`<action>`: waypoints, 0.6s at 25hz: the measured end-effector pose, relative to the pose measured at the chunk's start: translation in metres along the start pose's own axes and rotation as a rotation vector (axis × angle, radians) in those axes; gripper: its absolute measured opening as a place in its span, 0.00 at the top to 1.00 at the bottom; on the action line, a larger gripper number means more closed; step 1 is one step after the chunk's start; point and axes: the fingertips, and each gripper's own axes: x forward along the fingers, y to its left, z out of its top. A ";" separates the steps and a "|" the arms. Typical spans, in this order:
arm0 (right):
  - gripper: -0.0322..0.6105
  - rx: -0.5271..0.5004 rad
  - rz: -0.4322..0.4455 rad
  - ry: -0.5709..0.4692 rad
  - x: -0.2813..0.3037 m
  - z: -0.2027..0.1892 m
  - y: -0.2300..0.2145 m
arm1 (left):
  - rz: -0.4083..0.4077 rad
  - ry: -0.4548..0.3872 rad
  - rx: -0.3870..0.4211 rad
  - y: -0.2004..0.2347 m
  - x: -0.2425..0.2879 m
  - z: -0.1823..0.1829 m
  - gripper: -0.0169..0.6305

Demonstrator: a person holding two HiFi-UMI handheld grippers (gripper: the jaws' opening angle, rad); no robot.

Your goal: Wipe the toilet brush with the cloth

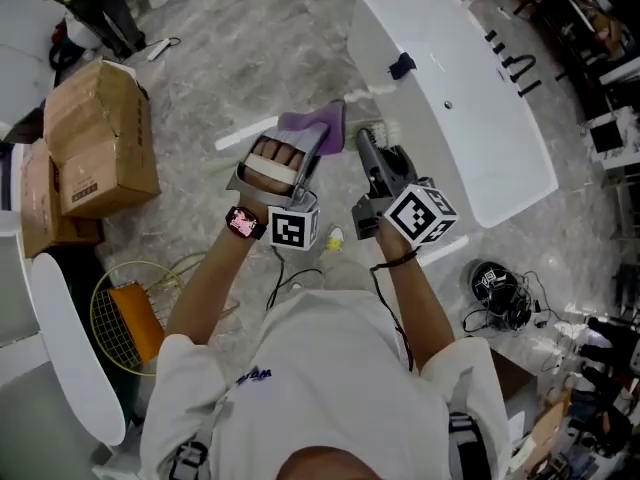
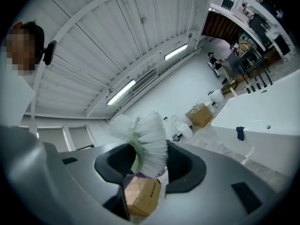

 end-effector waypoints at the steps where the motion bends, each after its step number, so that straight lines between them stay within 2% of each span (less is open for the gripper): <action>1: 0.65 0.013 0.008 0.006 0.012 0.009 -0.012 | -0.013 0.002 0.021 0.002 0.019 -0.002 0.82; 4: 0.63 0.015 0.009 0.032 0.049 0.037 -0.047 | -0.046 -0.018 0.047 0.012 0.074 -0.005 0.82; 7: 0.65 -0.010 0.032 0.049 0.083 0.061 -0.066 | -0.066 -0.036 0.036 0.023 0.118 -0.010 0.82; 11: 0.70 0.022 0.043 0.001 0.103 0.078 -0.068 | -0.065 -0.036 -0.007 0.030 0.139 -0.021 0.82; 15: 0.71 0.086 0.031 -0.051 0.114 0.078 -0.075 | -0.053 -0.063 0.035 0.030 0.152 -0.029 0.81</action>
